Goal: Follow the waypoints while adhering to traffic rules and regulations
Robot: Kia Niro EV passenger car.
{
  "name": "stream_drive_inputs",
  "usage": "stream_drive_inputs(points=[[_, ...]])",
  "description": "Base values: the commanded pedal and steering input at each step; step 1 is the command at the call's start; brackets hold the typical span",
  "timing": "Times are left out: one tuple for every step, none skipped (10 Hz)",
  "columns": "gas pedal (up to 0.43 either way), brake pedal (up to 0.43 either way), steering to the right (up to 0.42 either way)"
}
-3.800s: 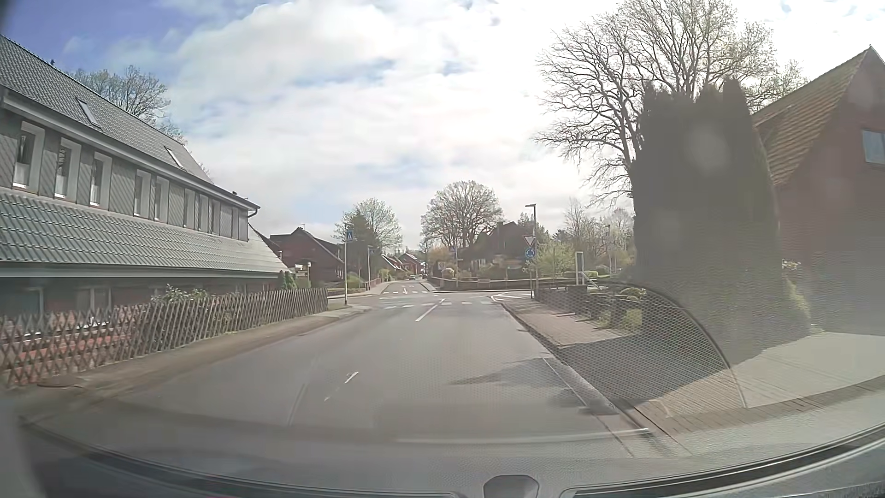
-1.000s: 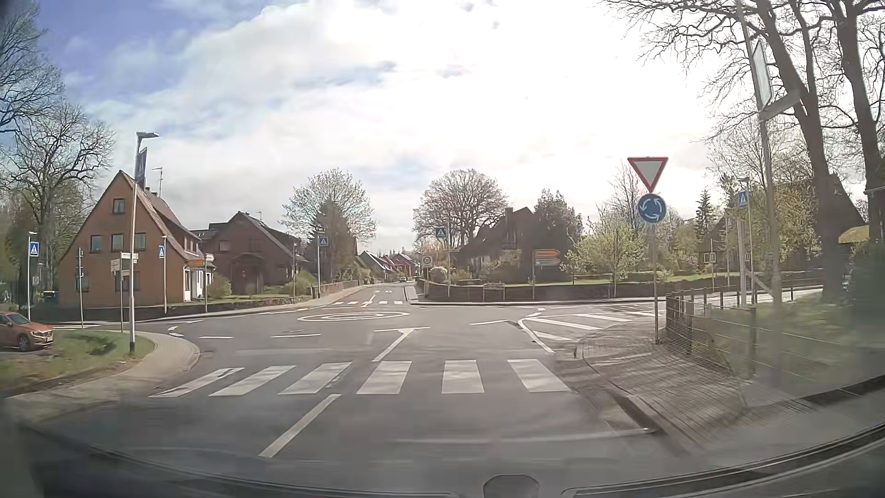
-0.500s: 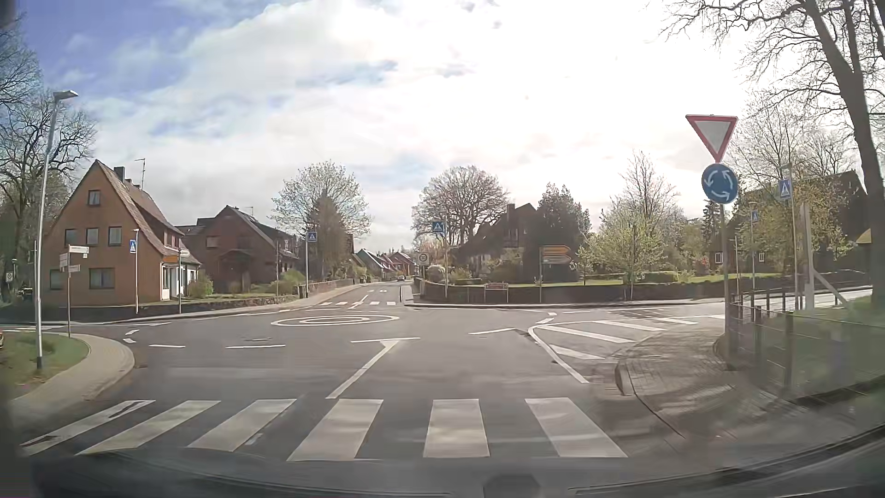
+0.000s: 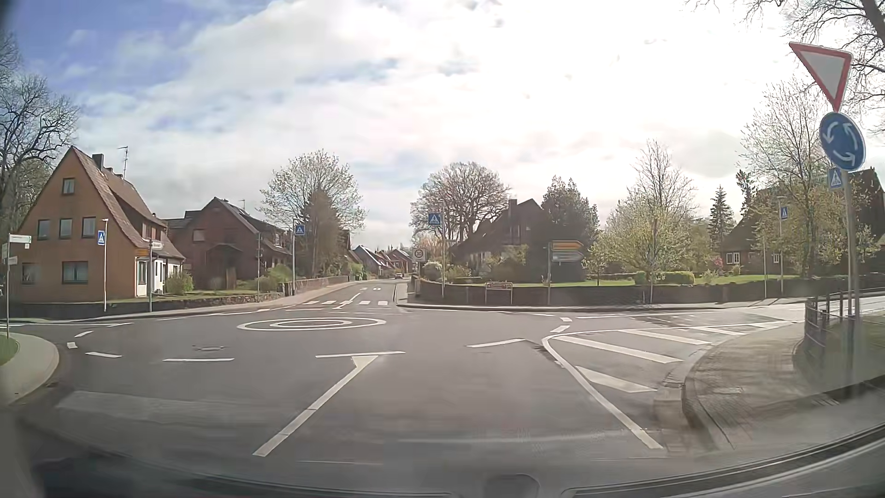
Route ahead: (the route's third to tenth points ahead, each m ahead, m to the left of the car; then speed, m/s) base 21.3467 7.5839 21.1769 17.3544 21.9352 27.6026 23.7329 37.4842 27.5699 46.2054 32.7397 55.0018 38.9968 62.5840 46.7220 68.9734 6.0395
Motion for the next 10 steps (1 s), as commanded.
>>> stream_drive_inputs(points=[[0.087, 0.0, 0.0], [0.087, 0.0, 0.001], [0.087, 0.0, 0.002], [0.087, 0.0, 0.002], [0.087, 0.0, 0.004], [0.087, 0.0, 0.008], [0.087, 0.0, 0.014], [0.087, 0.0, 0.021], [0.087, 0.0, 0.033], [0.087, 0.0, 0.045]])
